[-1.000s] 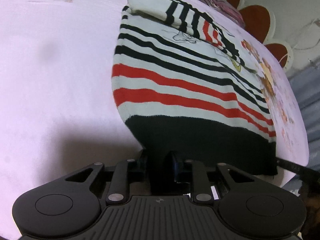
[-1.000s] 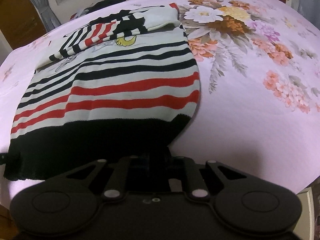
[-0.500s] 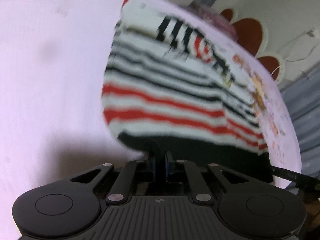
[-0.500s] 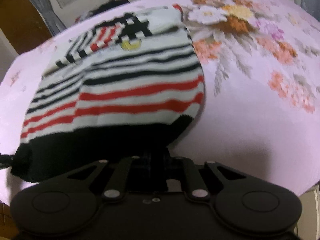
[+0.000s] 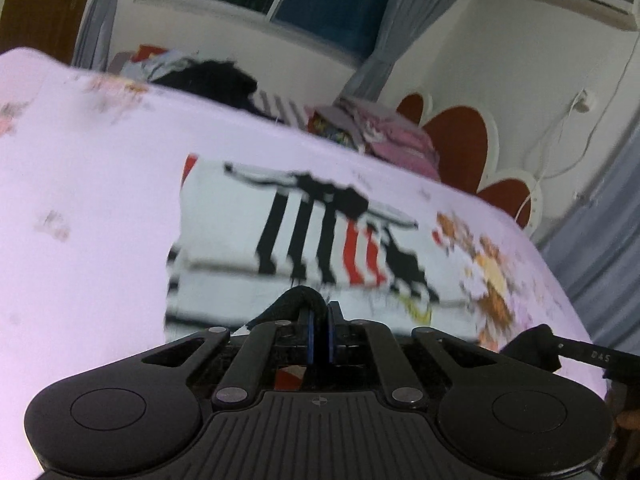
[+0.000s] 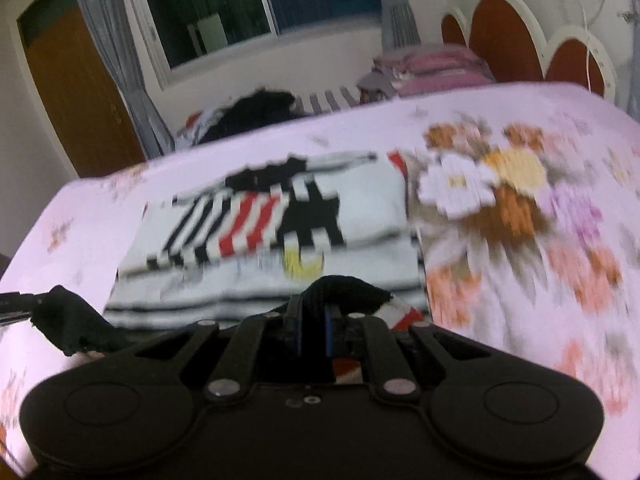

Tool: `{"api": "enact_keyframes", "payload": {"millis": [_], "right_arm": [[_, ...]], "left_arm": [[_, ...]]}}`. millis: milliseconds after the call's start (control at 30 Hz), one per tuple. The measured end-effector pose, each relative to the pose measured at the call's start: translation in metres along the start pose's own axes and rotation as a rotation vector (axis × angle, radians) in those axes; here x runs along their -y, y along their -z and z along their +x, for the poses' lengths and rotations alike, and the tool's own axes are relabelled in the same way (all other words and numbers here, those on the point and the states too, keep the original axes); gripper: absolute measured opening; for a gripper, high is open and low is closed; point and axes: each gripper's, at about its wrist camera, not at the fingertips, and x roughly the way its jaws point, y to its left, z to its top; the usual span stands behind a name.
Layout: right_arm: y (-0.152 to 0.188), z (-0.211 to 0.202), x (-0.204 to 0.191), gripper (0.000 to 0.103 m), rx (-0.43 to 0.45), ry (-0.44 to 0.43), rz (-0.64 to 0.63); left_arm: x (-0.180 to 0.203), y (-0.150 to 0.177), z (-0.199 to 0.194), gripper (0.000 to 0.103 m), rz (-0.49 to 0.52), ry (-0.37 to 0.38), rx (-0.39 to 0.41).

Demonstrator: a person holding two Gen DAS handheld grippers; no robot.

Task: Fold small clothes
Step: 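Lift the hem with both grippers and fold it over toward the collar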

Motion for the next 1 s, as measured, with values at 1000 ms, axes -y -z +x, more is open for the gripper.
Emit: {"api": "enact_keyframes", "payload": {"millis": [1000], "right_arm": [[-0.127, 0.195, 0.039, 0.01, -0.032, -0.036, 0.122]], "left_arm": [[-0.027, -0.107, 0.168, 0.006, -0.139, -0.196, 0.079]]}}
